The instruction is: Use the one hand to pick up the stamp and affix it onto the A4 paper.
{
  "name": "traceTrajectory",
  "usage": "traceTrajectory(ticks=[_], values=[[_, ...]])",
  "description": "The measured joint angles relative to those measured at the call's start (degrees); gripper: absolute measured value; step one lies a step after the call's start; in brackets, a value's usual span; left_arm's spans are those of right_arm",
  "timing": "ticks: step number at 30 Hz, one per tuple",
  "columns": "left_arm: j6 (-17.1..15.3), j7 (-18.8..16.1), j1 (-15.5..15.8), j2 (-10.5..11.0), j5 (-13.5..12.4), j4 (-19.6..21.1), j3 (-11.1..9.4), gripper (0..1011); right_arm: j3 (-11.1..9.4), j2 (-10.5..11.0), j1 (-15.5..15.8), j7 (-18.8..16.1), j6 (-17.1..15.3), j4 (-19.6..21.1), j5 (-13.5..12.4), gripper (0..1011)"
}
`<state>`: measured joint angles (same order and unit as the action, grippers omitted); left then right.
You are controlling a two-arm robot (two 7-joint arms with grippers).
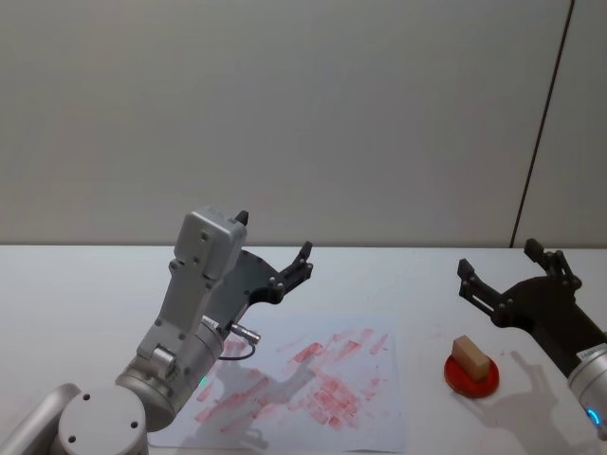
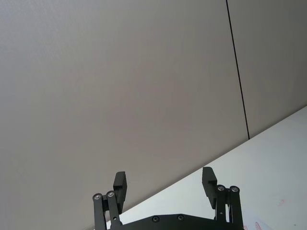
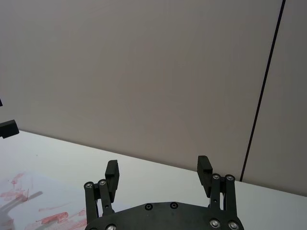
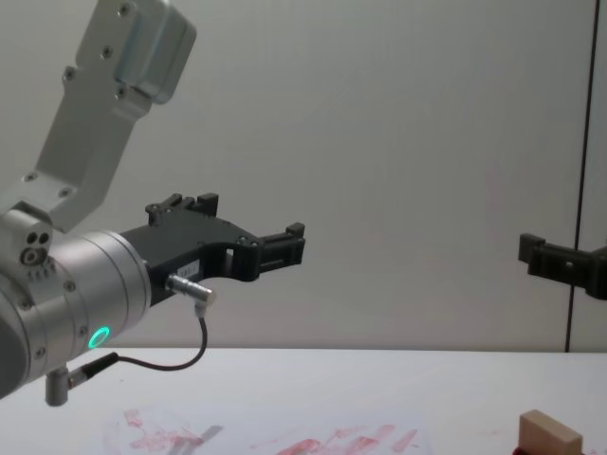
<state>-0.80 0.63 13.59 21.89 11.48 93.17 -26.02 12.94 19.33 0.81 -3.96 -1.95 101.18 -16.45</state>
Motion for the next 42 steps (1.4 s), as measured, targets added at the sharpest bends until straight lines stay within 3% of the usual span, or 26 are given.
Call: traceTrajectory(ticks=[12,29,42], values=[[0.0,0.0,0.0,0.0,0.0,0.0,0.0,1002,-0.4,0.5,-1.0,-3.1,-2.2,-2.3,0.3,1001],[0.0,0.0,0.0,0.0,0.0,0.0,0.0,1003,-0.6,1.6,-2.0,-8.4,-5.5,-7.2,2.7,1001],[0.0,0.0,0.0,0.0,0.0,0.0,0.0,1002,-0.3,2.0,-1.4,-9.9,-6.6,-8.9,4.1,1001]])
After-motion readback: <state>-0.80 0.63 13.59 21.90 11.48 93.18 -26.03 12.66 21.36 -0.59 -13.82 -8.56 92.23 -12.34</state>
